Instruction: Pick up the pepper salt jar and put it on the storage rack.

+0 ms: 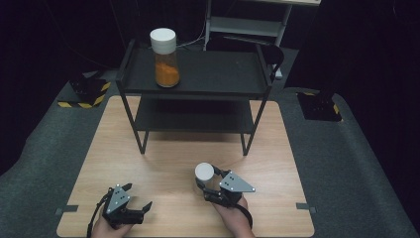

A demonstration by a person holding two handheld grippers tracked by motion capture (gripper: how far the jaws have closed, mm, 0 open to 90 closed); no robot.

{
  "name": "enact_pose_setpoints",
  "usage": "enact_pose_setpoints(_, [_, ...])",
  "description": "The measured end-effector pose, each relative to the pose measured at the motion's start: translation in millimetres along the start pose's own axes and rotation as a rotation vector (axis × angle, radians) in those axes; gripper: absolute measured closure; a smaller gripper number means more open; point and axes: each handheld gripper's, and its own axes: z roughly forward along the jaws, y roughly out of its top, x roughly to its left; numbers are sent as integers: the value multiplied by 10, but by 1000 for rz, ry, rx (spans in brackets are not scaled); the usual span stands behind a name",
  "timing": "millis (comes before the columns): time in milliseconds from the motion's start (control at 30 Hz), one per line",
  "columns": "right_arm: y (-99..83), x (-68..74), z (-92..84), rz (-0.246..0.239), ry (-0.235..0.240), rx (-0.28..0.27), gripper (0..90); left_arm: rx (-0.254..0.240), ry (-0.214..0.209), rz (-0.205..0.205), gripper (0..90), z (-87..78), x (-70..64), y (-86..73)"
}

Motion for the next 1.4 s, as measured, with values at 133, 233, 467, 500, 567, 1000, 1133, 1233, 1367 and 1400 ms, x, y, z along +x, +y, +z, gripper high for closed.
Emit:
enact_pose_setpoints(133, [6, 2, -8, 16, -8, 1, 336, 0, -1, -3, 17, -3, 7, -1])
enact_pose_setpoints(233, [25, -4, -9, 22, -8, 8, 336, 4, 2, 1, 17, 2, 0, 6])
enact_pose_setpoints(467, [40, -3, -40, 22, -29, 16, 337, 3, 5, -3, 17, 0, -4, 4])
enact_pose_setpoints(500, [40, -12, -48, 26, -34, 16, 337, 3, 5, -3, 17, -1, -5, 3])
enact_pose_setpoints(567, [40, -19, -64, 27, -42, 13, 337, 3, 3, -5, 17, -1, -4, 2])
enact_pose_setpoints(1000, [148, -73, -214, 29, -97, -11, 337, 7, -1, 10, 17, 0, -5, 11])
enact_pose_setpoints(1133, [205, -73, -274, 23, -112, -28, 337, 4, -8, 1, 17, 0, 11, 5])
enact_pose_setpoints(1233, [317, -80, -325, 2, -115, -19, 337, 2, -14, -8, 17, -4, 32, 0])
enact_pose_setpoints(1367, [441, -80, -395, 0, -125, -18, 337, 8, -28, -10, 15, 5, 54, 12])
enact_pose_setpoints(1400, [459, -85, -407, 6, -125, -19, 337, 8, -30, -8, 15, 5, 57, 12])
